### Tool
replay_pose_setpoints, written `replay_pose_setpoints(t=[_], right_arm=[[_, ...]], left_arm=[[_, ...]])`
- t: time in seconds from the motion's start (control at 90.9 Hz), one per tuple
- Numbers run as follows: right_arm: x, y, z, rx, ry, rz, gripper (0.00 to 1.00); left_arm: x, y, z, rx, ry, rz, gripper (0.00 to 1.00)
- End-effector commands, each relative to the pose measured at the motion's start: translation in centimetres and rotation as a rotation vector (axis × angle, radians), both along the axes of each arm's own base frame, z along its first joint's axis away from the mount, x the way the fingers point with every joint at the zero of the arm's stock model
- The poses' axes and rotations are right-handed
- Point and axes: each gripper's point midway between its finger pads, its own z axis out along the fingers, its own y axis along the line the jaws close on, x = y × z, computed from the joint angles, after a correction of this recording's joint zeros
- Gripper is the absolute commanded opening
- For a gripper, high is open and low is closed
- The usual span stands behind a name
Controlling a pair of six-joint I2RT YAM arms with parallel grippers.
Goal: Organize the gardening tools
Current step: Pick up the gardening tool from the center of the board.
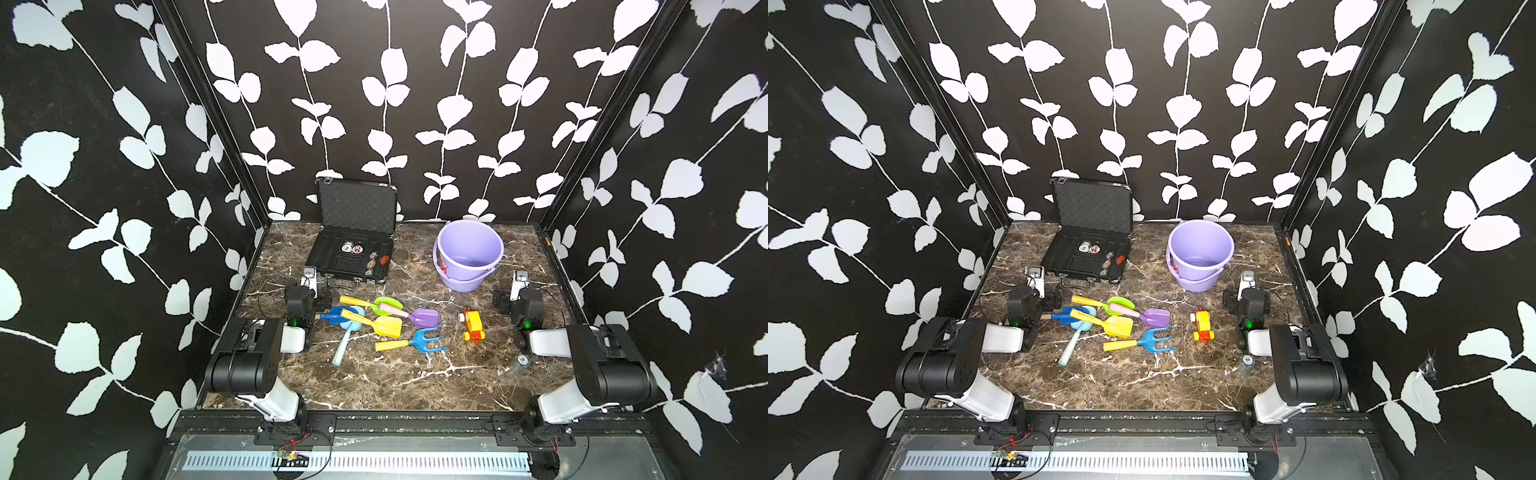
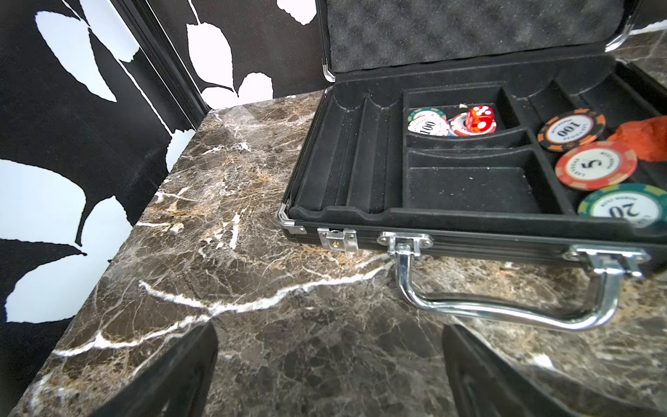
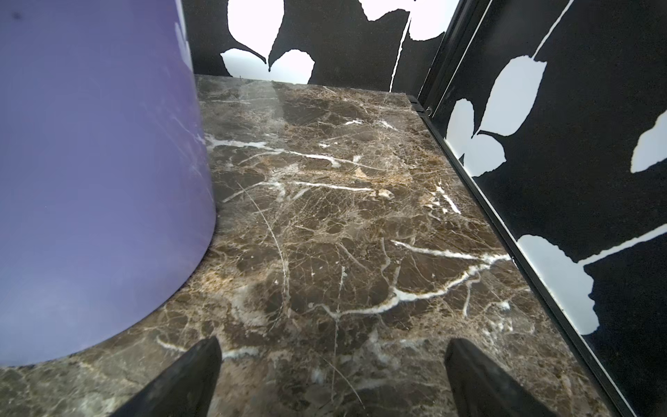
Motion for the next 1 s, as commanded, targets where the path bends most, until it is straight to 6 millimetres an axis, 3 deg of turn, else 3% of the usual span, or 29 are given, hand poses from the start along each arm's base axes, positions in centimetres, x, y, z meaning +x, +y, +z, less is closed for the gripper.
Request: replay_pose_setpoints(t=[0.0, 0.99], right_arm=[[0.53, -0.03, 1.43, 0.002, -0.048, -0.005, 0.99], [0.52, -0.03, 1.41, 0.002, -0.048, -0.004, 0.99]], left_arm=[[0.34, 0.04, 1.12, -0.010, -0.035, 0.006, 0.99], [0.35, -0.16, 1.11, -0.012, -0.033, -0.006, 0.99]])
